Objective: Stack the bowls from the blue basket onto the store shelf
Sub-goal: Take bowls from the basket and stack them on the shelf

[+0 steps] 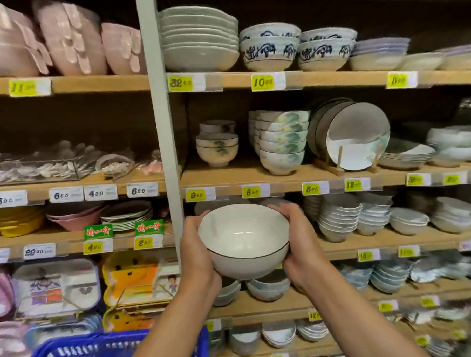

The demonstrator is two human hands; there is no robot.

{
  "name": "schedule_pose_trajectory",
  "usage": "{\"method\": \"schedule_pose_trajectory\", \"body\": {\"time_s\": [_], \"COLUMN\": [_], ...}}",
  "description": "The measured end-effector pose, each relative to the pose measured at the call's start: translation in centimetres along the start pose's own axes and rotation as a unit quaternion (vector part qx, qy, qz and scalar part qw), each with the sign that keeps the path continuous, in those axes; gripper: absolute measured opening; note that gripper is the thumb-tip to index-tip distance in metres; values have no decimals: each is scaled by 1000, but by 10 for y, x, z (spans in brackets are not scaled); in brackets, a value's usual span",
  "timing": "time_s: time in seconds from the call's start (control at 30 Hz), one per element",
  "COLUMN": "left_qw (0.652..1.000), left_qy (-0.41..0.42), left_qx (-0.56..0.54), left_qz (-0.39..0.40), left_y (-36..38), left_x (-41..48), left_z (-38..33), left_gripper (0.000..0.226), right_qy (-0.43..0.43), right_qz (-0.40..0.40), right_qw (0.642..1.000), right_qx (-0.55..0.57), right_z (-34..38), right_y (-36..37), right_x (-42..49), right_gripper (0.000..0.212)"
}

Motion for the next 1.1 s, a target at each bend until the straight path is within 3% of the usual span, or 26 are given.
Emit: {"method": "schedule_pose_trajectory", "body": {"time_s": [0.33,0.53,0.67,0.87,0.97,1.03,1.1], "left_qw": [998,999,999,996,1000,998,993], "left_qy": [-18,-23,-20,-46,-16,44,108], "left_qx": [-31,-11,-16,62,14,-20,-17], "left_qz": [-46,-41,-26,-38,-23,-31,-49], "left_y": [57,67,70,72,75,76,76], "left_x": [12,55,93,154,172,178,178], "left_z": [-17,-40,-58,-81,-92,-89,-74], "left_gripper": [35,37,42,45,22,32,25], "right_qy": [20,19,2,72,56,44,24], "right_qz": [9,55,89,96,74,47,17], "right_qw": [1000,998,996,992,995,997,998], "right_qx": [-8,-5,-31,33,40,51,61], "right_z": [47,45,40,31,27,26,25], "right_y": [-9,4,22,49,56,63,69], "right_x": [47,93,133,190,211,219,225], "right_gripper": [32,40,34,32,35,38,34]}}
Point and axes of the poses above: each hand's wrist, its own x-axis towards the middle knuckle, its own y-axis out of the palm, z = x × y, the point moved 4 cm from there along x, towards the middle knuckle, and after that the axes turned 12 degrees about -y, right-handed, at the moved point
